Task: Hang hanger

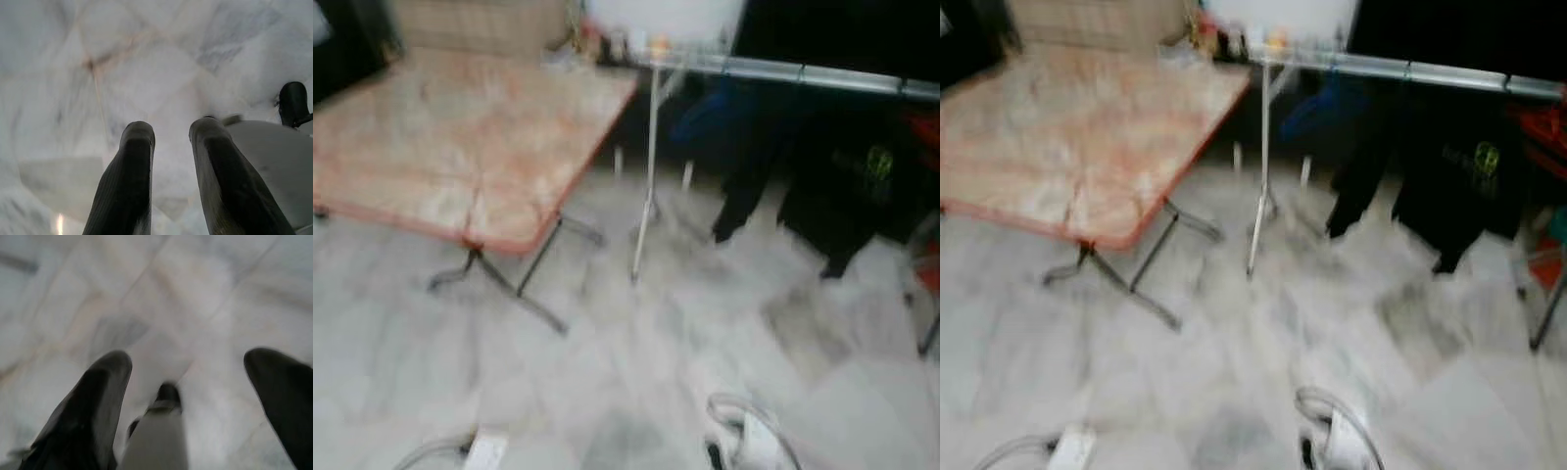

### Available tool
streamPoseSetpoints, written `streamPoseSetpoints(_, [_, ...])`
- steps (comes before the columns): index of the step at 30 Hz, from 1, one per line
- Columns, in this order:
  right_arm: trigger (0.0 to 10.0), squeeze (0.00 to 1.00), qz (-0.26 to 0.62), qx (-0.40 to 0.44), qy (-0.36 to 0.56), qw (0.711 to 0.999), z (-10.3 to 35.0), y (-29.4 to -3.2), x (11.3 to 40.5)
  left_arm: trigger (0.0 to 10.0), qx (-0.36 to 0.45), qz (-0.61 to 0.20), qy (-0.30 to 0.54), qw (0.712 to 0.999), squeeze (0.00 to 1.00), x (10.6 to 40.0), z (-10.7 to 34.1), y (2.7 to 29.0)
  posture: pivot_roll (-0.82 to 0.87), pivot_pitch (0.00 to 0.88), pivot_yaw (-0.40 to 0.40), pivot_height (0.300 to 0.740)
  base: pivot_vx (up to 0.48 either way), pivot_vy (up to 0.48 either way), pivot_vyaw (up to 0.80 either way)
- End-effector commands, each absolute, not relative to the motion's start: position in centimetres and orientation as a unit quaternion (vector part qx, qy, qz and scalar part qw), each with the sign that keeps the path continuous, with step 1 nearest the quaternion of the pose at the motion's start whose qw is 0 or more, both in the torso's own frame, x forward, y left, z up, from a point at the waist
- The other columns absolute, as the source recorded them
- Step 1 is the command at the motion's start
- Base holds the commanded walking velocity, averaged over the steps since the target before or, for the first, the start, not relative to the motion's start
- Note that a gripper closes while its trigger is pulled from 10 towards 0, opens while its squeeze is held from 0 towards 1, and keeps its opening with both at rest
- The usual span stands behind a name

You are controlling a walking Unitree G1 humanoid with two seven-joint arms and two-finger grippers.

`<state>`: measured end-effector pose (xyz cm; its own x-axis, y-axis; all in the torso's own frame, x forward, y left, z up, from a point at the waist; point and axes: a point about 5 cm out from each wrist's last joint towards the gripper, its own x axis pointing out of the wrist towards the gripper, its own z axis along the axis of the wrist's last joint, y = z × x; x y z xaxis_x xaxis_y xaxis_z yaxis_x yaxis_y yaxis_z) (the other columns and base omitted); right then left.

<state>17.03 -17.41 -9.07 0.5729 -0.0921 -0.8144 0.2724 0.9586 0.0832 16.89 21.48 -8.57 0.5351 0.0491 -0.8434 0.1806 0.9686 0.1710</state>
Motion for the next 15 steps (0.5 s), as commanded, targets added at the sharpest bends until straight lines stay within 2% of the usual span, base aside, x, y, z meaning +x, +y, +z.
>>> streamPoseSetpoints(1, [10.0,0.0,-0.103,0.112,0.448,0.881,-9.1,-16.5,17.2,10.0,0.138,-0.041,0.492,0.859,0.0,16.4,-8.6,22.2,0.03,0.0,0.027,0.74,0.0,0.0,-0.67])
streamPoseSetpoints(8, [10.0,0.0,-0.117,0.124,0.441,0.881,-8.9,-16.4,17.6,10.0,0.137,-0.07,0.46,0.875,0.0,19.6,-7.5,20.6,-0.03,0.0,0.065,0.74,0.0,0.0,-0.67])
streamPoseSetpoints(15, [10.0,0.0,-0.115,0.122,0.441,0.882,-8.8,-16.4,17.8,10.0,0.13,-0.075,0.442,0.884,0.0,20.9,-6.8,19.9,-0.03,0.0,0.065,0.74,0.0,0.0,-0.67])
